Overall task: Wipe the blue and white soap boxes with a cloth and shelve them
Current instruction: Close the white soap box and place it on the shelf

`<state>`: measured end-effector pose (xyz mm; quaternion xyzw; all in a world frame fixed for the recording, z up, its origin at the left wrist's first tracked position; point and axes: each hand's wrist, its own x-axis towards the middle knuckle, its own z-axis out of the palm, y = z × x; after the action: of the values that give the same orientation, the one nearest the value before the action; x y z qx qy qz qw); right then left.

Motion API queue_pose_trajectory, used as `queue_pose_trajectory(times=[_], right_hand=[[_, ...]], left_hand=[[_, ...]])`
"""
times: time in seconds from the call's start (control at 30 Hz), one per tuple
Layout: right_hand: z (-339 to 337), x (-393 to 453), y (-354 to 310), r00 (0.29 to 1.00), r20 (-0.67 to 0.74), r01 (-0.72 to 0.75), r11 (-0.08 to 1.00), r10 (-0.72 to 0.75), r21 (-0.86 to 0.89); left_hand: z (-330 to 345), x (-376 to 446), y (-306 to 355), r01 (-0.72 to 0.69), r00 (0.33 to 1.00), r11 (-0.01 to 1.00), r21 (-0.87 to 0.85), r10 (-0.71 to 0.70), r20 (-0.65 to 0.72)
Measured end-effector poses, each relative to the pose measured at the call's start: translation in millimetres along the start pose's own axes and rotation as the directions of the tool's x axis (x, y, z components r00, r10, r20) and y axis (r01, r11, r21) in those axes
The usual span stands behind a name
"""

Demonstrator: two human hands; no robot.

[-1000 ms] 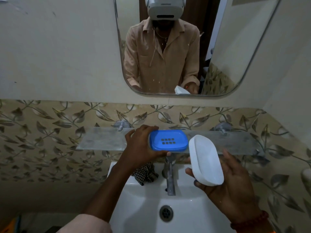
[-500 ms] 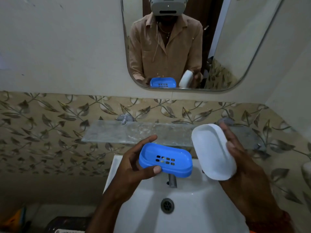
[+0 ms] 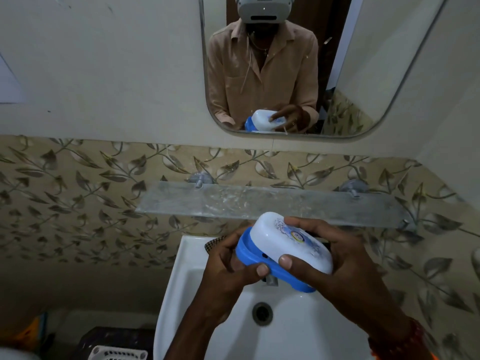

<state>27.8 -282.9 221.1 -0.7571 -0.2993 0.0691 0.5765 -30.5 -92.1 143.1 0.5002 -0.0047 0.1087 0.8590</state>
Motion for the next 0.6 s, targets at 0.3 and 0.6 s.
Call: queue_pose_trajectory(times=[0.3, 0.6], right_hand=[[2.8, 3.4, -0.9, 0.998, 0.030, 0.056, 0.998, -0.054, -0.040], [10.4, 1.4, -2.9, 0.996, 0.039, 0.087, 0.983, -0.082, -0.162]], left_hand=[[6.6, -1.7, 6.4, 0.020, 0.999, 1.000, -0.005, -0.020, 0.030], [9.0, -4.0, 8.1, 0.020, 1.000, 0.999, -0.035, -0.021, -0.008]])
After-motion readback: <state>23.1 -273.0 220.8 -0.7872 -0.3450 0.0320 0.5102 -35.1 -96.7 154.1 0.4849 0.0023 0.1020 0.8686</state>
